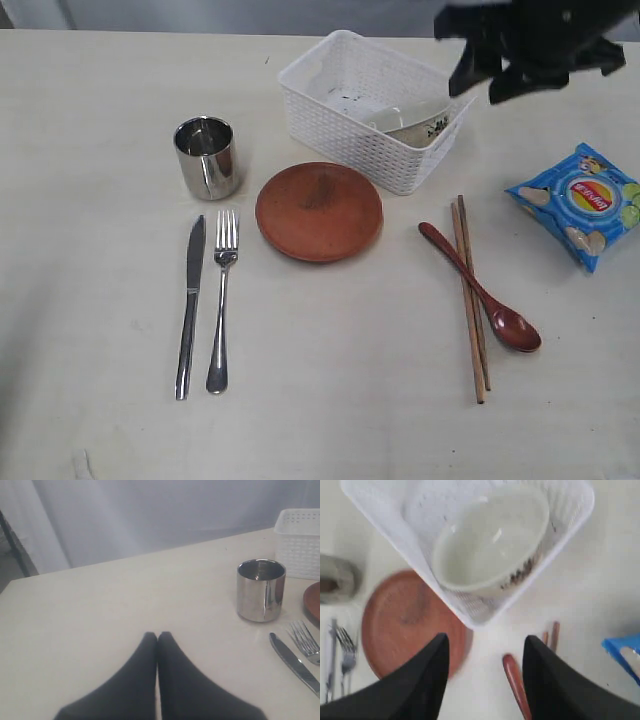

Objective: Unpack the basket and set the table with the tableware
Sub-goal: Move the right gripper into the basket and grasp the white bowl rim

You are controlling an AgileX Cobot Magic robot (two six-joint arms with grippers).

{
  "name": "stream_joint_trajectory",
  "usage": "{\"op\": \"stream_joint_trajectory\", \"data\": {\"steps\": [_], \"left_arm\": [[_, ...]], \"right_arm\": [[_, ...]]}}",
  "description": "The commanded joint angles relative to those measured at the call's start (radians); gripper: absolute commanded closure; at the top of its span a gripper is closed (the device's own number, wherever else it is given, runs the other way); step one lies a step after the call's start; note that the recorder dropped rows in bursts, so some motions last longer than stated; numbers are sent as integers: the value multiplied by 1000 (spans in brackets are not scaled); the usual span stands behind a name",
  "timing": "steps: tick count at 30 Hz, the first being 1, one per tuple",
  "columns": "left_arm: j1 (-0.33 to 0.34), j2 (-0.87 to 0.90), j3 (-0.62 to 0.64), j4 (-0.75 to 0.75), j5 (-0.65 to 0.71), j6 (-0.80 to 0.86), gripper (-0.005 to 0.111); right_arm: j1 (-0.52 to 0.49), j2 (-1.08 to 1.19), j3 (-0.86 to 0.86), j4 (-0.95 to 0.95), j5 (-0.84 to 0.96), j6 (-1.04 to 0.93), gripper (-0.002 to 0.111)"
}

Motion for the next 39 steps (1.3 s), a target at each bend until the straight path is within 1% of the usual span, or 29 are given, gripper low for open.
{"op": "stream_joint_trajectory", "data": {"steps": [1,4,7,11,15,22,29,33,39], "left_arm": [[5,-3,2,-11,-8,-3,107],[5,-3,2,-11,-8,-3,107],[5,-3,2,-11,-8,-3,107],[5,-3,2,-11,-8,-3,107],[5,-3,2,-11,-8,-3,107],[5,-3,2,-11,-8,-3,107],[5,-3,2,-11,-8,-3,107],[5,-3,2,-11,-8,-3,107],[5,-3,2,-11,-8,-3,107]], "right_arm": [[-4,134,-254,2,159,119,63],[-4,255,-429,-36,335,185,63],[2,364,-580,-102,352,234,63],[26,418,-642,-114,352,293,63],[45,470,-651,-213,352,316,64],[45,497,-648,-236,352,322,65],[51,499,-522,-323,352,326,65],[51,498,-526,-337,352,321,65],[53,498,-606,-309,352,321,65]]}}
